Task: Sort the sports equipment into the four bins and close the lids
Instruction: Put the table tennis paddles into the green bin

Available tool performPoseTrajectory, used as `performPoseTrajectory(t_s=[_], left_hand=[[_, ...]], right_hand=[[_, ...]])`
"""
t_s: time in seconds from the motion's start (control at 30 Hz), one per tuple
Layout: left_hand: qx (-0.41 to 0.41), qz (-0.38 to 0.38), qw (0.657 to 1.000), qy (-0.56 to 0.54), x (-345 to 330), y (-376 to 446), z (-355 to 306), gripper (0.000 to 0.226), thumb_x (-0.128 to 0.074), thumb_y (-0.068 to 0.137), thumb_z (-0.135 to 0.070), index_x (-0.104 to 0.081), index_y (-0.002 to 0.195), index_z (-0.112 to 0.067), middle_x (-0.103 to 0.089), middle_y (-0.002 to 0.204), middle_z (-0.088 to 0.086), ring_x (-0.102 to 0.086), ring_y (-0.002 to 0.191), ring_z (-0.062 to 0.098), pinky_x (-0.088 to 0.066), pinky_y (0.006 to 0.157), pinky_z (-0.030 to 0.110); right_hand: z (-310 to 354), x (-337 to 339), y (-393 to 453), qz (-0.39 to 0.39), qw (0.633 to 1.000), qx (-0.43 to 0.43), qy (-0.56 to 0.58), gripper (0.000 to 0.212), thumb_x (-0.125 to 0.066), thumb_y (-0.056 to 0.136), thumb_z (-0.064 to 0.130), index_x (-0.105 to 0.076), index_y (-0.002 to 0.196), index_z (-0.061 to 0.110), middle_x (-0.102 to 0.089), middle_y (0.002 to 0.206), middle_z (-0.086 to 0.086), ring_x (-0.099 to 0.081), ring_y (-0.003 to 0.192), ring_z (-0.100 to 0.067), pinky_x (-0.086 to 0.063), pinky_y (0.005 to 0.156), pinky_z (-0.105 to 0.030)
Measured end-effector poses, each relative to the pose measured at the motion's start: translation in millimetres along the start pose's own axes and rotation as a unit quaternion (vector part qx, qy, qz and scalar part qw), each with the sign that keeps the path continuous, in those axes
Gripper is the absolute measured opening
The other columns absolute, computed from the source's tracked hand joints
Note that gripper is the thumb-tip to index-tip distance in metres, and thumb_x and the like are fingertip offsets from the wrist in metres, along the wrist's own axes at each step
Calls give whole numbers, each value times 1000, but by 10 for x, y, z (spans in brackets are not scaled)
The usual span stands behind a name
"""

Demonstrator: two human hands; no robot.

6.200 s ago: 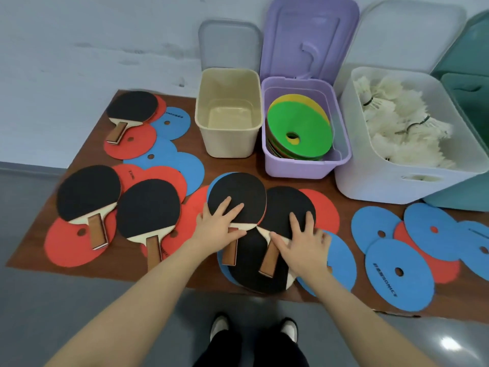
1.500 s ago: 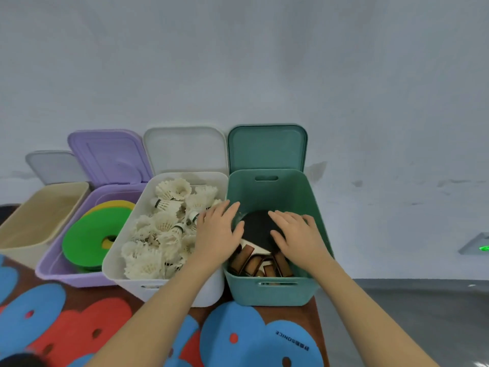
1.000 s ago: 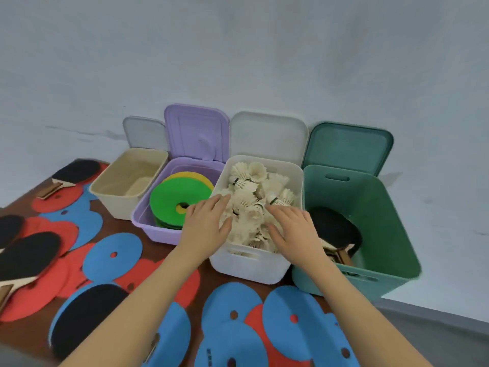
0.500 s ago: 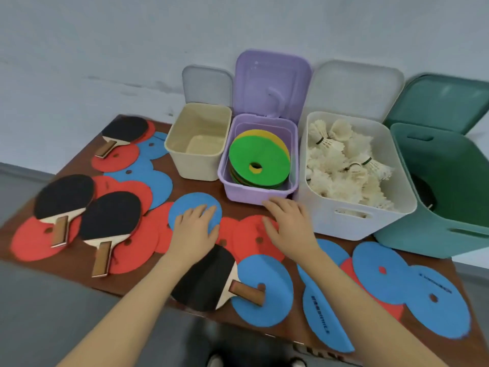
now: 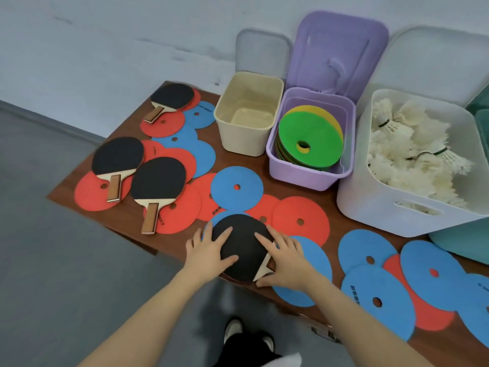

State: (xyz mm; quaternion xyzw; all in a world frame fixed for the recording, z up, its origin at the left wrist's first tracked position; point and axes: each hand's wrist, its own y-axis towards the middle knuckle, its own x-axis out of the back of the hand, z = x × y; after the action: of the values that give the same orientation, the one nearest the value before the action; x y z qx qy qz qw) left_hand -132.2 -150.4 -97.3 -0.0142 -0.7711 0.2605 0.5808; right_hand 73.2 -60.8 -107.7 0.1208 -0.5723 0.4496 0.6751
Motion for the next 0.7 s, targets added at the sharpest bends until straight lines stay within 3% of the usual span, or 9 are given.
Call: performPoseTrajectory(t_s=[0.1, 0.27, 0.43, 0.7], left_hand=[[-1, 6, 1000, 9, -41, -4, 9, 74, -41, 86, -64, -5, 146, -42, 1, 156, 9, -8, 139, 38, -15, 110, 48], [-20, -17, 1000, 6, -74, 10, 82, 70, -41, 87, -64, -9, 146, -43, -4, 156, 8, -11, 137, 36, -13, 111, 47], [-44, -73, 994, -67, 60, 48, 171, 65, -35, 80, -61, -26, 142, -44, -14, 154, 4, -17, 132, 31, -18, 106, 47], [-89, -109, 988, -57, 546, 479, 767, 56, -40, 89, -56, -25, 142, -46, -10, 156, 2, -19, 131, 32, -20, 106, 44]], right_hand=[[73, -75, 87, -13, 999, 33, -11, 109, -69, 66, 63, 4, 145, 44, 16, 156, 1, 5, 143, -29, -6, 114, -44], [48, -148, 126, -42, 997, 54, 24, 97, -70, 65, 62, -14, 143, 48, 12, 156, 4, 7, 142, -32, -5, 113, -46], [134, -115, 170, -101, 992, 59, 52, 86, -74, 60, 60, -37, 136, 45, -9, 157, -1, -9, 140, -37, -15, 108, -51], [570, 154, 777, -186, 982, 42, 14, 90, -77, 54, 60, -39, 133, 43, -28, 151, -9, -30, 131, -45, -33, 96, -56]])
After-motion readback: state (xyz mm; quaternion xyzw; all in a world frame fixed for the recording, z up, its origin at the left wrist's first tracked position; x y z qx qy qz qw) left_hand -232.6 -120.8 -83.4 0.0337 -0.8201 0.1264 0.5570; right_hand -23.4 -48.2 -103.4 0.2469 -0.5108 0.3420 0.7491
